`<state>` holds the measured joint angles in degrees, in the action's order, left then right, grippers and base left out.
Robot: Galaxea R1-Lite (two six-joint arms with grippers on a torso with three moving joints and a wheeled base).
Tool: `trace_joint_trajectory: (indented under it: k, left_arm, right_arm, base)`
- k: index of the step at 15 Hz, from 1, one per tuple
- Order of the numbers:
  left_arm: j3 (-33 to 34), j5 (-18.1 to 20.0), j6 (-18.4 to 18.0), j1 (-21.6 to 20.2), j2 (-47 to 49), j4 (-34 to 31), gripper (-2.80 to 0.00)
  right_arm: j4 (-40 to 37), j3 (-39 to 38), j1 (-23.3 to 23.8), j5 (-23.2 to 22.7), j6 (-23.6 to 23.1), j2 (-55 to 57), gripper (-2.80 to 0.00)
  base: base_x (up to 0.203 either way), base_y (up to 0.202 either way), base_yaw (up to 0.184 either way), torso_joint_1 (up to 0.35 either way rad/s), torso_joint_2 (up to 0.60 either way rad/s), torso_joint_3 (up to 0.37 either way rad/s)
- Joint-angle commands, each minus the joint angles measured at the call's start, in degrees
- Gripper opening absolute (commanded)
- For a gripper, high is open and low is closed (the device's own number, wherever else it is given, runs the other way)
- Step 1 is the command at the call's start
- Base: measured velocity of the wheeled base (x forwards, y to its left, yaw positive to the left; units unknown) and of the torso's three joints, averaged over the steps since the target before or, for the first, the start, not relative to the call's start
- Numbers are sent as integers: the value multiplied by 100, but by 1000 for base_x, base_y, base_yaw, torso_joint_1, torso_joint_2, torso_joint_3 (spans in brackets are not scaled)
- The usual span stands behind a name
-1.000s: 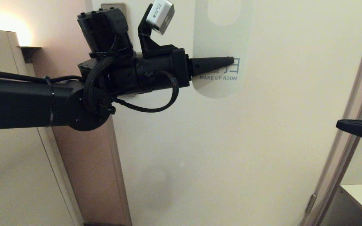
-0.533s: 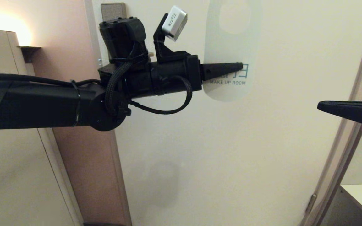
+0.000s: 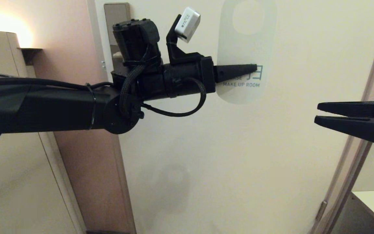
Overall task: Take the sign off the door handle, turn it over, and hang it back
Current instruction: Hand it to the other hand
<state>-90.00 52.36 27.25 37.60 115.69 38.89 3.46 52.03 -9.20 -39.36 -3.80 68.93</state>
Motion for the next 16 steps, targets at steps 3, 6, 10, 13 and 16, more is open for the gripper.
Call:
trace_joint_trajectory:
  k: [3,6,10,13,16]
  left_arm:
    - [-40,29,62,33,-2,22,-280]
    - [-52,29,64,99,37,105,-280]
    - [-141,37,555,183,276,772,-280]
    - [-281,13,609,290,383,875,-280]
    - [-501,11,620,395,470,875,-280]
  right_arm:
    - [14,70,-214,-28,11,77,0]
    - [14,132,-214,-28,28,136,0]
    - [580,298,-276,-30,45,427,0]
    - [965,316,-379,-28,46,623,0]
    - [1122,290,-504,-28,46,638,0]
  base:
    - [0,0,0,0,0,0]
    - [0,0,0,0,0,0]
    - [0,0,0,0,0,0]
    - [0,0,0,0,0,0]
    - [0,0,0,0,0,0]
